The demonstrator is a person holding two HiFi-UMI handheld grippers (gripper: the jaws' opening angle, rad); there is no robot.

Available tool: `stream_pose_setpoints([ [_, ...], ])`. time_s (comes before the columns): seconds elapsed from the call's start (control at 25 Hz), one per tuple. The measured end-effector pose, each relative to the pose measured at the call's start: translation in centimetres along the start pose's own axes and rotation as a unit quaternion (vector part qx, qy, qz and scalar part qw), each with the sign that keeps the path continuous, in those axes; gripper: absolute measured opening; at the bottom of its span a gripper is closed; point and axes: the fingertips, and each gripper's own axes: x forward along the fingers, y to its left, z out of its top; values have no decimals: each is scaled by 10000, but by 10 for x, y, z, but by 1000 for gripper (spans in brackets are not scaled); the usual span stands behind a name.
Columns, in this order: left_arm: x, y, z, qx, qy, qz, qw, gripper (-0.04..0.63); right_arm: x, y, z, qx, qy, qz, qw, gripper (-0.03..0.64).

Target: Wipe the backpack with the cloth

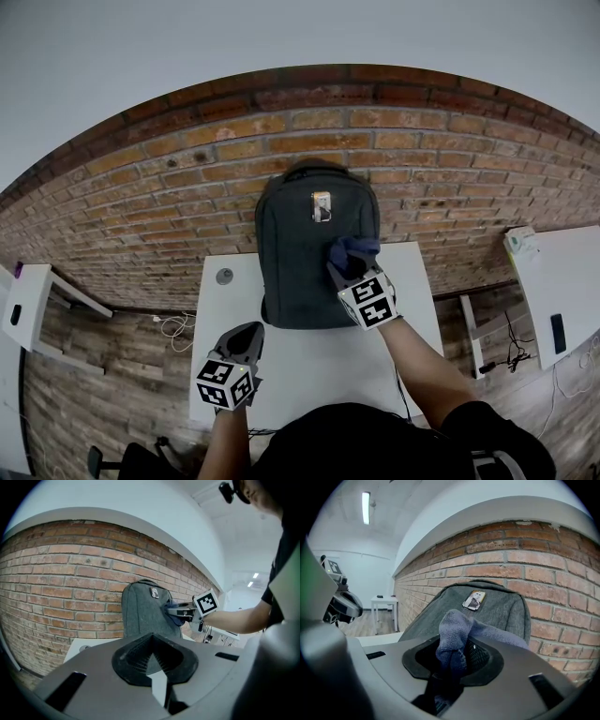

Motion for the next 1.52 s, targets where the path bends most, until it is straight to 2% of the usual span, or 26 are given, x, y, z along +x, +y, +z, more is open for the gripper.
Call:
stream_pose_setpoints([
  [0.6,-2,-6,3,92,-15,-78,9999,-9,-27,35,-54,114,218,249,9994,110],
  [0.84,-4,-4,2,105,1,-73,9999,-9,-37,46,-71,599,196,332,9975,110],
  [1.08,-2,-5,7,153,-42,-123,9998,-9,-45,53,-86,704,264,399,9964,110],
  [1.32,1,-11,8,194,-26,-198,9996,-9,-49,66,-116,302,662,500,9961,110],
  [1.52,-2,-6,5,159,8,-141,9998,-9,-43,84,-157,696,1151,686,9885,110],
])
